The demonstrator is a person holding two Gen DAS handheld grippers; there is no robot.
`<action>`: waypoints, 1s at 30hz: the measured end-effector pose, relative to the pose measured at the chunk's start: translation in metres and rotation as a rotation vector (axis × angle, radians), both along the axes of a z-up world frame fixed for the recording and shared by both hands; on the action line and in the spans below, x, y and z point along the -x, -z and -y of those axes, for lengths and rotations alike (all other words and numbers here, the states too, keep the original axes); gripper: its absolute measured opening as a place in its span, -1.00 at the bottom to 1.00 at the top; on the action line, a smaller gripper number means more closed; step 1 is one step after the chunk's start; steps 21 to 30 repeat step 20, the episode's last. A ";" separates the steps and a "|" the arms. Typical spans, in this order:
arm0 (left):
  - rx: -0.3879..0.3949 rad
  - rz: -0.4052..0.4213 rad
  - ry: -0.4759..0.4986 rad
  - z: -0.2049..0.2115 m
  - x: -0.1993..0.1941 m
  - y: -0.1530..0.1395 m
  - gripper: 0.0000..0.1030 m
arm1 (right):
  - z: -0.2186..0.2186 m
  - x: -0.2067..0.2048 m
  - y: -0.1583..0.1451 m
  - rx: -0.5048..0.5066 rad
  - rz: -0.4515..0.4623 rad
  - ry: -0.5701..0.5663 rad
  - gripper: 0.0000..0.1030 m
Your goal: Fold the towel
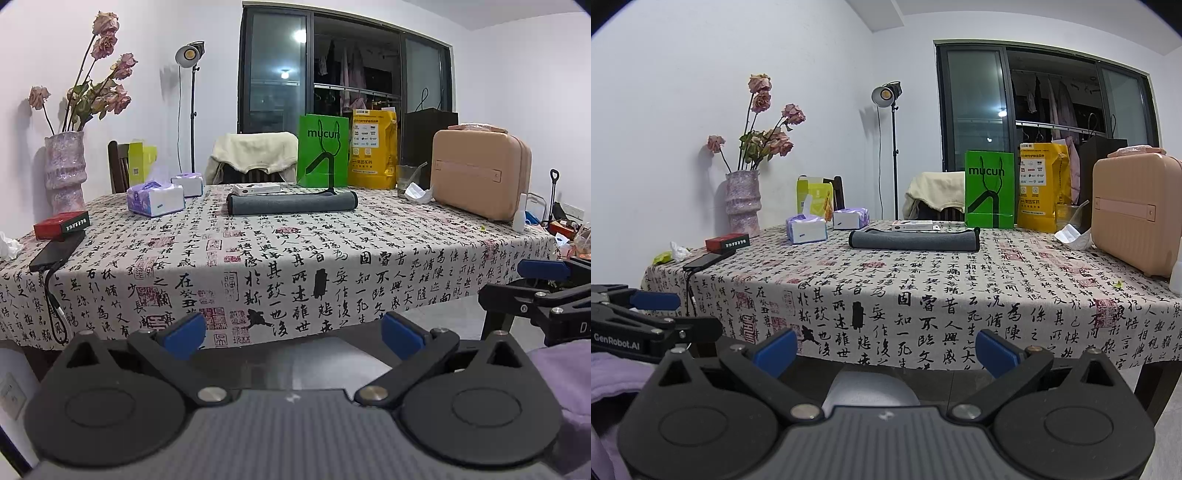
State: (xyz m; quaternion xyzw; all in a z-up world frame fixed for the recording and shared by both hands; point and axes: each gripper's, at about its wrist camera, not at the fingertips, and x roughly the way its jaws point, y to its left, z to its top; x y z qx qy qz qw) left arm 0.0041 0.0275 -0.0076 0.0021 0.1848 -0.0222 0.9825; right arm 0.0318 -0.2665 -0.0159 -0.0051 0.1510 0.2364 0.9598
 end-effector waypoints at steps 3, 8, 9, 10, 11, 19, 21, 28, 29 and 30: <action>-0.001 0.000 0.000 0.000 0.000 0.000 1.00 | 0.000 0.000 0.000 0.000 0.000 0.000 1.00; 0.000 0.000 0.000 0.000 0.000 0.000 1.00 | 0.000 0.000 0.000 -0.001 -0.001 0.000 1.00; -0.001 0.000 0.000 0.000 0.000 0.000 1.00 | 0.000 0.000 0.000 -0.001 -0.001 0.000 1.00; -0.001 0.000 0.000 0.000 0.000 0.000 1.00 | 0.000 0.000 0.000 -0.001 -0.001 0.000 1.00; 0.000 0.000 0.000 0.000 0.000 0.000 1.00 | 0.000 -0.001 0.000 -0.002 -0.002 0.000 1.00; -0.007 -0.001 -0.008 0.001 0.002 -0.001 1.00 | 0.000 -0.001 0.000 -0.003 -0.003 -0.001 1.00; -0.010 0.002 -0.009 0.002 0.002 -0.002 1.00 | 0.000 -0.001 0.000 -0.003 -0.003 -0.002 1.00; -0.010 0.002 -0.009 0.002 0.002 -0.002 1.00 | 0.000 -0.001 0.000 -0.003 -0.003 -0.002 1.00; -0.010 0.002 -0.009 0.002 0.002 -0.002 1.00 | 0.000 -0.001 0.000 -0.003 -0.003 -0.002 1.00; -0.010 0.002 -0.009 0.002 0.002 -0.002 1.00 | 0.000 -0.001 0.000 -0.003 -0.003 -0.002 1.00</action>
